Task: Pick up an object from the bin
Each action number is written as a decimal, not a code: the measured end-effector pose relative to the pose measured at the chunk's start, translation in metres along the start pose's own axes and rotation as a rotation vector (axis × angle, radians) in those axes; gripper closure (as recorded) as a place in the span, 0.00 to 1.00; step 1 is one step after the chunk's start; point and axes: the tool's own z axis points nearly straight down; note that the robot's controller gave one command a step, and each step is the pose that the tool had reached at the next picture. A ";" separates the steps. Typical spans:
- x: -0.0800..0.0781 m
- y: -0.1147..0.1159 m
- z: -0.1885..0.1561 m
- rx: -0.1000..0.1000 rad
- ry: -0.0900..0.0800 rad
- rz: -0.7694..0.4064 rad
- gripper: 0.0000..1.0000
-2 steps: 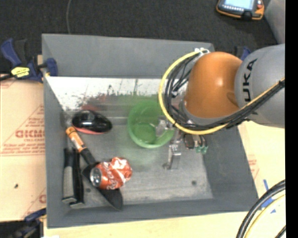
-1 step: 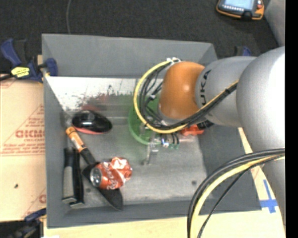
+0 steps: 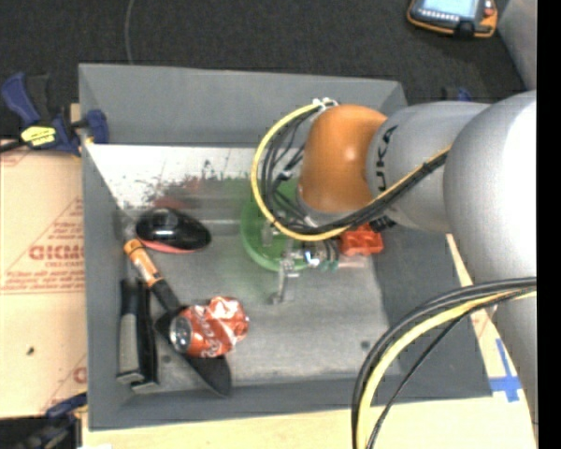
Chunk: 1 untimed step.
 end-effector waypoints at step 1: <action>0.020 0.016 0.000 -0.002 -0.013 0.364 0.00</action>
Offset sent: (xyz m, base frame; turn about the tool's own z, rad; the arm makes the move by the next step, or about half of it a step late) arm 0.0019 0.0051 -0.0011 0.3655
